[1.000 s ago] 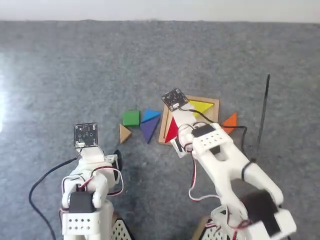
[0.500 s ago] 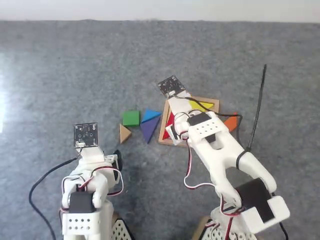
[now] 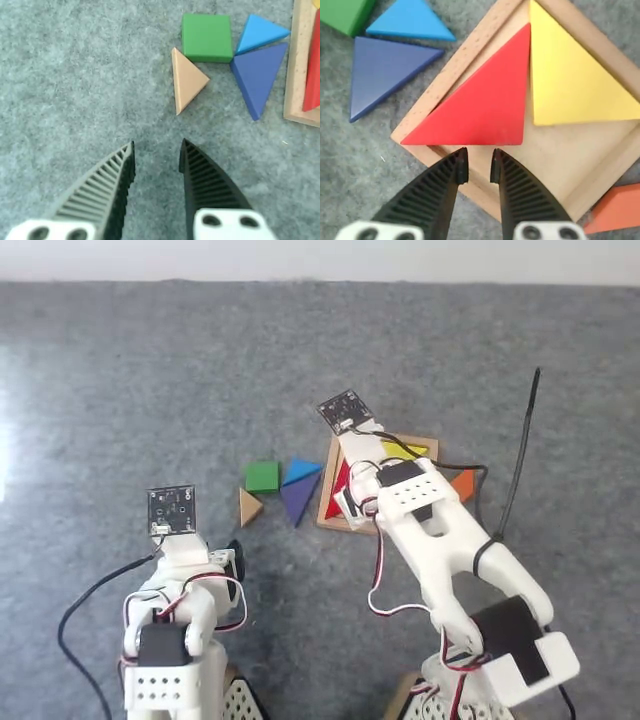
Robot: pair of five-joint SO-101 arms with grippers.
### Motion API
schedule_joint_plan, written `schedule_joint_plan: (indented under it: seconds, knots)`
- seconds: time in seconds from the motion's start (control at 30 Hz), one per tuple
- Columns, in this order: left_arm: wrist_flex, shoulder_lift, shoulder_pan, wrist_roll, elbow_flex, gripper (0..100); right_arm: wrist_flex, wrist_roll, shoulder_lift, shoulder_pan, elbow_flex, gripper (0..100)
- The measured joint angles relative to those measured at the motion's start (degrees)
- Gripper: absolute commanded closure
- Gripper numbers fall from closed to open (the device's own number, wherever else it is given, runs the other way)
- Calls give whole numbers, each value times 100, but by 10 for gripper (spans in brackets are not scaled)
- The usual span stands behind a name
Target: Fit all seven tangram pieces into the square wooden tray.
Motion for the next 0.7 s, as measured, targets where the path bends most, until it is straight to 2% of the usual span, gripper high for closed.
schedule_joint_plan:
  seconds: [0.17,0.5,0.7]
  knots:
    - [0,0,0,0,0,857,0,0,325,-35,0,909]
    - [0,0,0,0,0,857,167,0,1275,-35,-1055,909]
    - [0,0,0,0,0,857,176,0,1275,404,-1125,909]
